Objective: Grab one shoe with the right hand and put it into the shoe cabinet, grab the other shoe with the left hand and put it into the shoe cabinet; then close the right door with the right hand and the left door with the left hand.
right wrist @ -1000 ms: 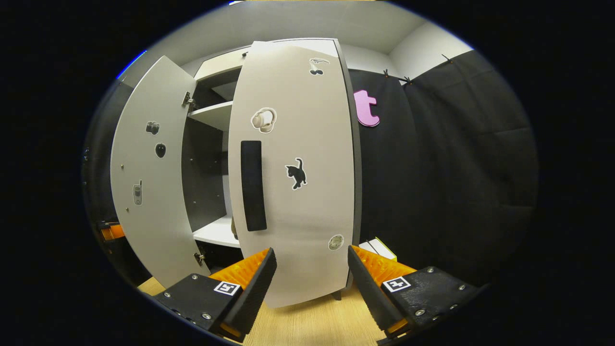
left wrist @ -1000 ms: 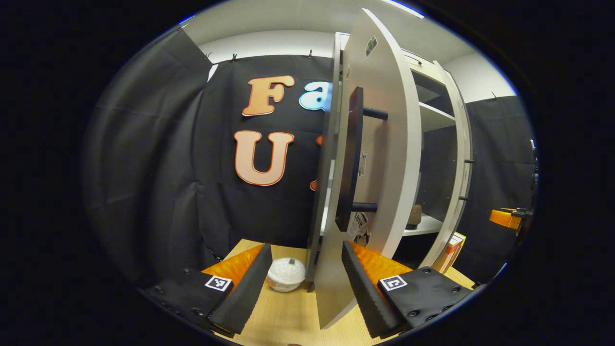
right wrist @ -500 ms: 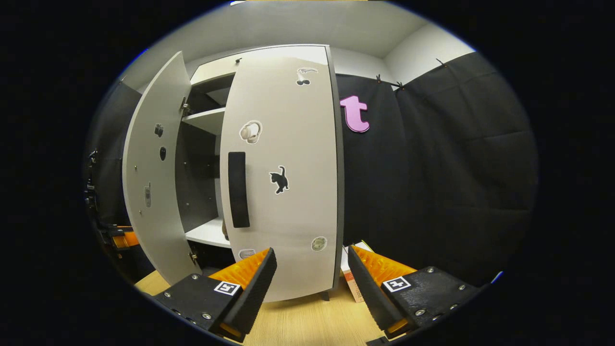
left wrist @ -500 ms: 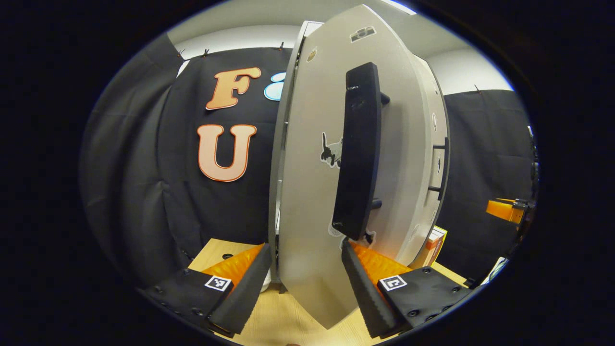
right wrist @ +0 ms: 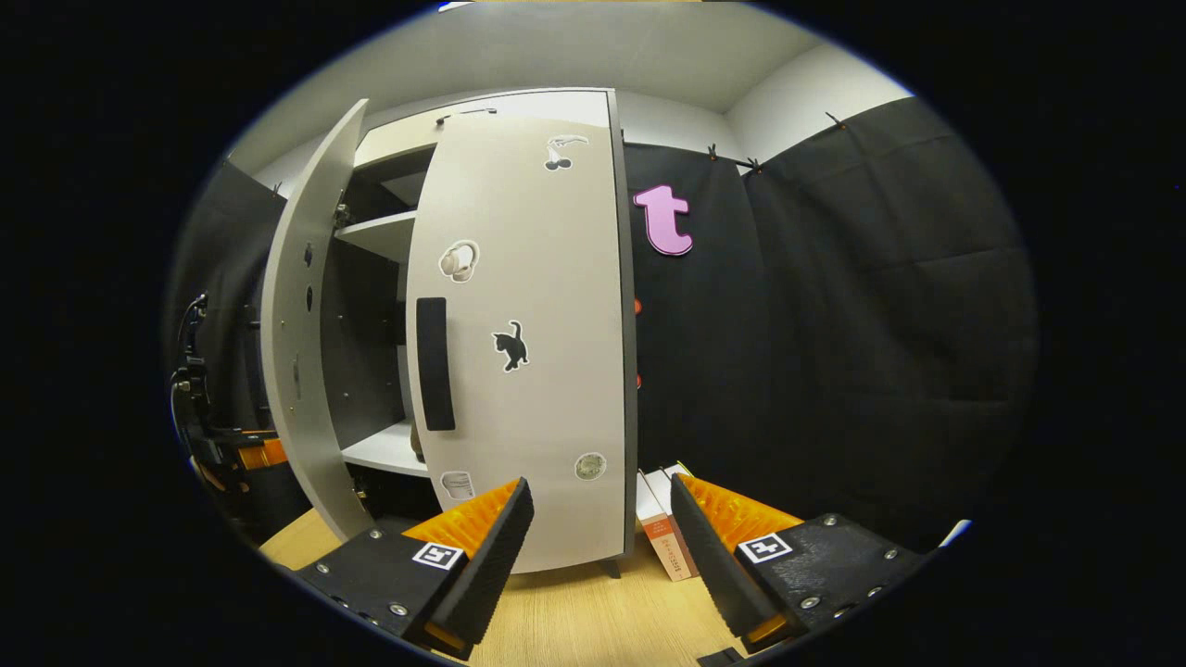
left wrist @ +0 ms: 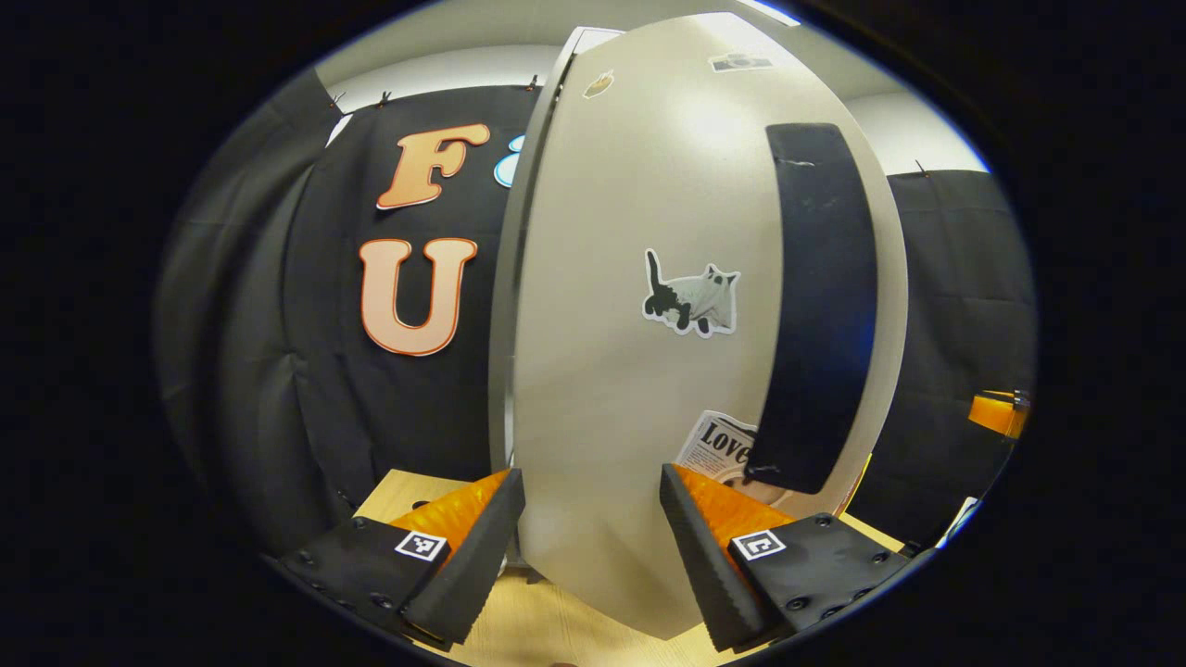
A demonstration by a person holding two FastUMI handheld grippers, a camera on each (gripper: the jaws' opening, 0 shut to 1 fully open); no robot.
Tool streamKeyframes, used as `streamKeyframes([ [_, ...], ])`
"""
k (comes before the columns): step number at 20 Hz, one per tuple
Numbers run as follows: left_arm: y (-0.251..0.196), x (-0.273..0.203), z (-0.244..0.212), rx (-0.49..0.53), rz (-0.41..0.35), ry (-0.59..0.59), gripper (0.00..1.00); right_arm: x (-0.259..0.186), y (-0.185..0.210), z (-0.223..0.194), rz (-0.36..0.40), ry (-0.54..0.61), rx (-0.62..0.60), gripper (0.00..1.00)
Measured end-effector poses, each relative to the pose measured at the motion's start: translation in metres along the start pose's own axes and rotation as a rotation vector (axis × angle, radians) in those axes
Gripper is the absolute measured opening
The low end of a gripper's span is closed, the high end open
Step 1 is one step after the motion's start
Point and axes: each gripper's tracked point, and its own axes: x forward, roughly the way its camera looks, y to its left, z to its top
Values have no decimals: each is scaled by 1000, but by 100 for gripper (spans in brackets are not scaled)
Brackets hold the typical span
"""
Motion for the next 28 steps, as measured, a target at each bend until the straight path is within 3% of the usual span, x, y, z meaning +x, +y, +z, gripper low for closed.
streamKeyframes([
  [6, -14, 56, 13, 53, 9, -10, 94, 2, -12, -1, -24, 3, -8, 92],
  [10, -14, 66, 12, 8, 26, 2, 99, 5, -19, -5, -35, 13, -7, 92],
  [11, -14, 66, 12, 4, 31, 4, 94, 6, -19, -6, -36, 19, -7, 92],
  [15, -12, 65, 14, 7, 65, 30, 97, 12, -18, -8, -24, 31, -5, 92],
  [22, -8, 1, 64, -21, 68, 6, 96, 18, -12, 26, 9, 7, -20, 92],
  [28, 41, -85, 147, -7, 135, -100, 99, 2, -1, 85, 50, -43, -30, 92],
])
